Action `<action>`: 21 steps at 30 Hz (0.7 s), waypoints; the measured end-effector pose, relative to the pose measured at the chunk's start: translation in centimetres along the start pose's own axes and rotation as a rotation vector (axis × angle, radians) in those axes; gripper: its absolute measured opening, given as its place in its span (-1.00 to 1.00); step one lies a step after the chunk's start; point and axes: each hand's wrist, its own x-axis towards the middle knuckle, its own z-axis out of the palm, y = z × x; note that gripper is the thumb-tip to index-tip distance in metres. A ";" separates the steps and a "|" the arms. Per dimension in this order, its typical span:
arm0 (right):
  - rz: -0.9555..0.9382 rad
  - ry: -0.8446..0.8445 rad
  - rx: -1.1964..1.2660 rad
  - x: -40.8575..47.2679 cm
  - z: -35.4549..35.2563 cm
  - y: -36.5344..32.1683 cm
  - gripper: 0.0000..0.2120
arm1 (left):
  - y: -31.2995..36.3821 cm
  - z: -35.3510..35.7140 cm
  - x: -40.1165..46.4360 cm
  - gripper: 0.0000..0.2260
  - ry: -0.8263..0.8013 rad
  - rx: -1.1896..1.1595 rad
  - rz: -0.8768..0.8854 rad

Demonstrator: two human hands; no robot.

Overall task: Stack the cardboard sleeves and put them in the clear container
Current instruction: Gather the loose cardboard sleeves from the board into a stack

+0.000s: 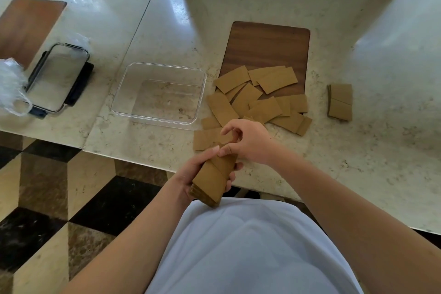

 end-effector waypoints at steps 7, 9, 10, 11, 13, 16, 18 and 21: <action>0.305 0.326 -0.200 1.8 -1.5 4.7 -0.60 | -0.2 -0.2 0.2 -0.67 0.025 -0.086 0.271; 0.383 0.276 -0.366 2.2 -1.4 5.5 -0.39 | 0.0 -0.6 0.1 -0.66 0.063 -0.114 0.320; 0.381 0.249 -0.446 2.4 -1.0 5.7 -0.31 | 0.1 -0.9 0.1 -0.63 0.071 -0.137 0.335; 0.364 0.243 -0.518 2.6 -0.6 5.7 -0.29 | 0.3 -1.1 0.1 -0.61 0.075 -0.157 0.343; 0.318 0.298 -0.596 2.9 0.3 5.9 -0.33 | 0.7 -1.2 0.2 -0.62 0.082 -0.172 0.344; 0.308 0.374 -0.552 3.0 0.3 5.7 -0.42 | 1.3 -1.0 0.7 -0.71 0.134 -0.187 0.320; 0.384 0.309 -0.346 3.0 -0.6 5.6 -0.45 | 1.5 -1.2 1.0 -0.73 0.172 -0.194 0.314; 0.536 0.135 0.011 2.3 -2.6 5.5 -0.50 | 1.7 -1.4 1.3 -0.68 0.193 -0.179 0.306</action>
